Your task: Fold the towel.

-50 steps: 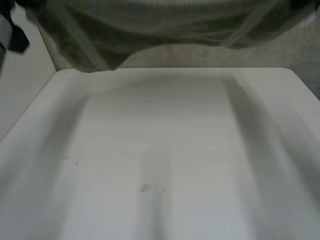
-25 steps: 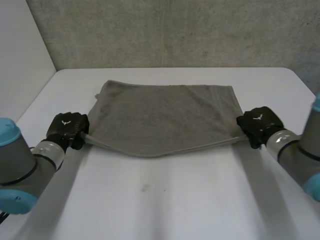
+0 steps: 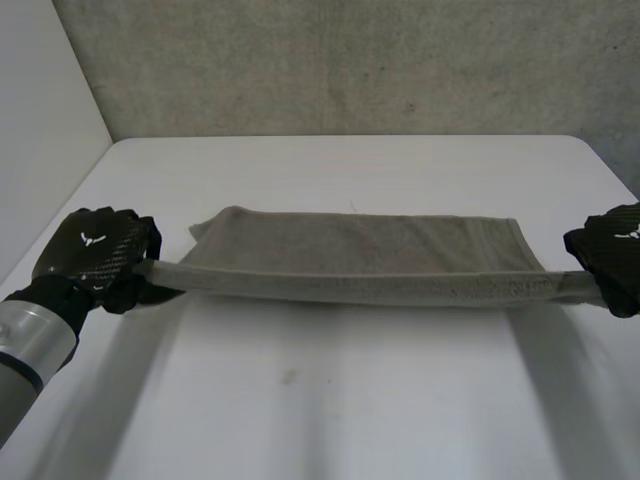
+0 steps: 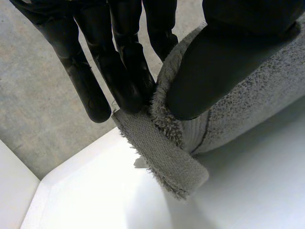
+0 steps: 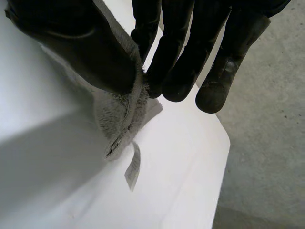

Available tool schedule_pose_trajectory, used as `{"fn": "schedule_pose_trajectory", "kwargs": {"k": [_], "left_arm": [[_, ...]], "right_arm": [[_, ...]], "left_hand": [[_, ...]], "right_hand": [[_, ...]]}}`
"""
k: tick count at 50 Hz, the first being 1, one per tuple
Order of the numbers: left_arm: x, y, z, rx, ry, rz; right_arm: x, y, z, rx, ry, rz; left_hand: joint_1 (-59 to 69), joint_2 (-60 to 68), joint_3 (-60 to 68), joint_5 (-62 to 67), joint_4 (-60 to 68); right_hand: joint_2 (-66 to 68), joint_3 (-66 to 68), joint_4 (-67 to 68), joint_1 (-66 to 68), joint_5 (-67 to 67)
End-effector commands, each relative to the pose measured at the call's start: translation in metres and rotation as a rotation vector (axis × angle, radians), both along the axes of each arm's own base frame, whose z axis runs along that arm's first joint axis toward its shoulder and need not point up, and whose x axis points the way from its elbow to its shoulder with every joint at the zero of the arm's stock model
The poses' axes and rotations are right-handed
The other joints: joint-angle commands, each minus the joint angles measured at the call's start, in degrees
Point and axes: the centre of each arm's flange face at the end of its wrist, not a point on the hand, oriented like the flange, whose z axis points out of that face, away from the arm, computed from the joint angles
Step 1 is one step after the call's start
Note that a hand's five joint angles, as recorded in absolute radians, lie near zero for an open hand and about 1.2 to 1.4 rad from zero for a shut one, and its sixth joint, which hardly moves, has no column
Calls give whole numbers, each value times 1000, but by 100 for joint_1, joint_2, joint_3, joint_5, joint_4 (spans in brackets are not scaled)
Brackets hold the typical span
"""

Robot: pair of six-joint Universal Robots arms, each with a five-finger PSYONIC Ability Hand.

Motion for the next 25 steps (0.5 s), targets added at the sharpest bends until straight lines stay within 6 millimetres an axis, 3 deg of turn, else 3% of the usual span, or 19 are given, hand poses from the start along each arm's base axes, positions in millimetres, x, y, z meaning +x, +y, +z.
{"fn": "schedule_pose_trajectory", "kwargs": {"k": [1, 8, 13, 15, 17, 25], "left_arm": [[2, -1, -3, 13, -2, 9], [1, -11, -29, 109, -9, 9], [-2, -12, -48, 181, -18, 0], [-2, -10, -55, 212, -21, 2], [-1, -9, -56, 216, -22, 5], [3, -4, -63, 243, -24, 24]], "right_arm": [[-2, -2, 0, -5, 6, -5], [3, -16, -19, 27, -21, 36], [4, -23, -34, 40, -63, 33], [3, -25, -38, 45, -88, 24], [0, -29, -43, 52, -128, -1], [-1, -29, -50, 51, -174, 11]], "left_hand": [[1181, 1018, 1024, 1112, 1012], [1181, 1018, 1024, 1112, 1012], [-583, -745, -740, -652, -752], [-2440, -2603, -2597, -2509, -2609], [-2783, -2946, -2940, -2852, -2952], [-2854, -3017, -3011, -2923, -3023]], "right_hand": [[410, 364, 318, 326, 301], [410, 364, 318, 326, 301], [410, 364, 318, 326, 301], [410, 364, 318, 326, 301], [410, 364, 318, 326, 301], [410, 364, 318, 326, 301]]}}
